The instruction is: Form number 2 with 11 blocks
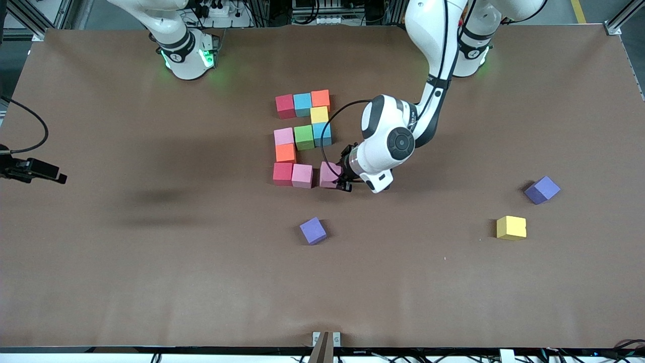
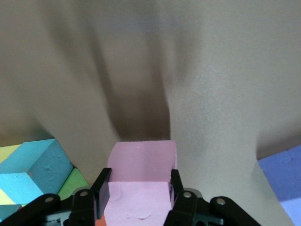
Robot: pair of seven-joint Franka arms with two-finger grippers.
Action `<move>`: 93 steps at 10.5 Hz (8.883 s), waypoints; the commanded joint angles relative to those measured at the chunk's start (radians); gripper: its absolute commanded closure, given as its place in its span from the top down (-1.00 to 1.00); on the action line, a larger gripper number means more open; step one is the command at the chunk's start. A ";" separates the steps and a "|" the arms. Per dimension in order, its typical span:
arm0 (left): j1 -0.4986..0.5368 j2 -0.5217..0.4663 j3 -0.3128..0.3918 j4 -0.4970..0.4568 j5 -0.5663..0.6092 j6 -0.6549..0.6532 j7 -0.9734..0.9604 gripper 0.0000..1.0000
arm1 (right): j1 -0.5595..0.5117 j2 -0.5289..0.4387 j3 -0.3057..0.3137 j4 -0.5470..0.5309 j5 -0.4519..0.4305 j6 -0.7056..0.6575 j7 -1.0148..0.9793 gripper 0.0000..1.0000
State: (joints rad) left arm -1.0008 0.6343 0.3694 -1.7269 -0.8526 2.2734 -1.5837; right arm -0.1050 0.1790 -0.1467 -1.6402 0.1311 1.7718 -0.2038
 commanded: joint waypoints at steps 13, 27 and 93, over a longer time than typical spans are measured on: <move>-0.030 0.036 0.003 0.023 -0.025 -0.014 -0.099 -1.00 | 0.079 -0.121 -0.013 0.128 -0.082 -0.269 0.107 1.00; -0.044 0.067 0.003 0.044 -0.016 -0.014 -0.121 -1.00 | 0.065 -0.110 0.117 0.209 -0.100 -0.313 0.259 1.00; 0.792 -0.459 -0.270 0.144 0.803 -0.441 1.287 1.00 | 0.064 -0.087 0.093 0.280 -0.093 -0.307 0.219 1.00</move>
State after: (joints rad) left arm -0.2657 0.2308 0.1415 -1.5597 -0.0866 1.8778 -0.4059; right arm -0.0439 0.0777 -0.0519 -1.3912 0.0361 1.4770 0.0116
